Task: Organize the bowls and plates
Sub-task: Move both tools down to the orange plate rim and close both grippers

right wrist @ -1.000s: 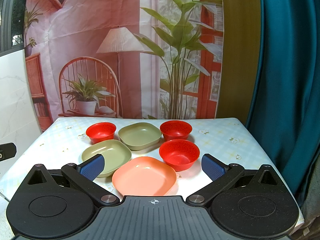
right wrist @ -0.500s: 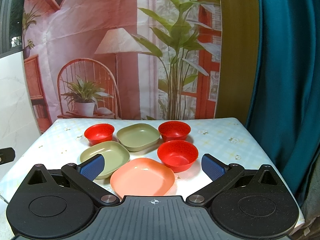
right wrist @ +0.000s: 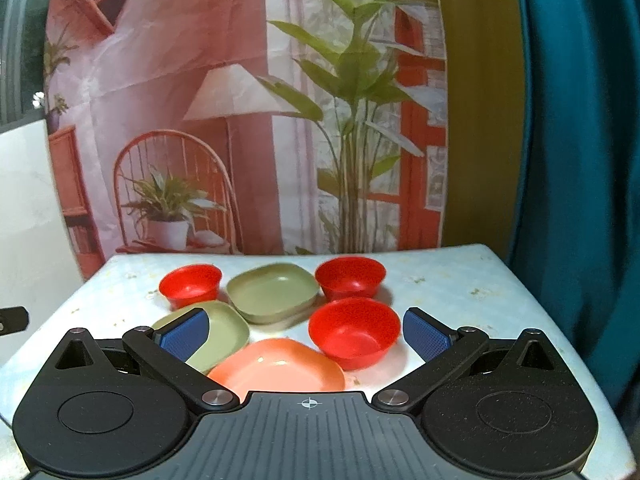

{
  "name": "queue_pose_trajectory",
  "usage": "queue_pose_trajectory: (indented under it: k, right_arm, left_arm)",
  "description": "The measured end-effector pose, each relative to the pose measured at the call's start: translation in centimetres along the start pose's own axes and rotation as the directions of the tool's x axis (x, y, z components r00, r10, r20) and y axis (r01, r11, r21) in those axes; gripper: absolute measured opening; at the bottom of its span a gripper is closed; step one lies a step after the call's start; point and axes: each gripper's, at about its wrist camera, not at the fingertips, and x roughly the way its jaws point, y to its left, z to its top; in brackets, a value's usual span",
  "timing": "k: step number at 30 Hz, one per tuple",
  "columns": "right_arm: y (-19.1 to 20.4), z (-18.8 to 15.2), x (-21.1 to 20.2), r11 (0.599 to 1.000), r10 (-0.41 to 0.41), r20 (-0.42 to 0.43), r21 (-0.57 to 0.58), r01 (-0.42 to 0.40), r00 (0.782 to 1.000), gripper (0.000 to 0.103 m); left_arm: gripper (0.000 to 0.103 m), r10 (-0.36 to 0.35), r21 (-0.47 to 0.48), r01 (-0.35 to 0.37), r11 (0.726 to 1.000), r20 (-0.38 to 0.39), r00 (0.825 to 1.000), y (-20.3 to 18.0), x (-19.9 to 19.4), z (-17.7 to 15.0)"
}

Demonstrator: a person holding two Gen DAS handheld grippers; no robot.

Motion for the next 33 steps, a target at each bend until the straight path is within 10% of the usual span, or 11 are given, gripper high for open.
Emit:
queue_pose_trajectory:
  k: [18, 27, 33]
  right_arm:
    - [0.7, -2.5, 8.5, 0.993, 0.007, -0.098, -0.115, -0.019, 0.995, 0.103]
    - [-1.5, -4.9, 11.6, 0.994, 0.058, -0.198, -0.075, -0.074, 0.978, 0.076]
    - [-3.5, -6.0, 13.5, 0.997, 0.068, -0.251, -0.017, -0.075, 0.966, 0.052]
  left_arm:
    - [0.102, -0.046, 0.067, 0.053, 0.996, -0.091, 0.995, -3.5, 7.2, -2.1]
    - [0.074, -0.182, 0.044, 0.196, 0.98, -0.216, 0.959, -6.5, 11.8, -2.9]
    - [0.033, -0.283, 0.05, 0.316, 0.948, -0.331, 0.9, -9.0, 15.2, -3.4]
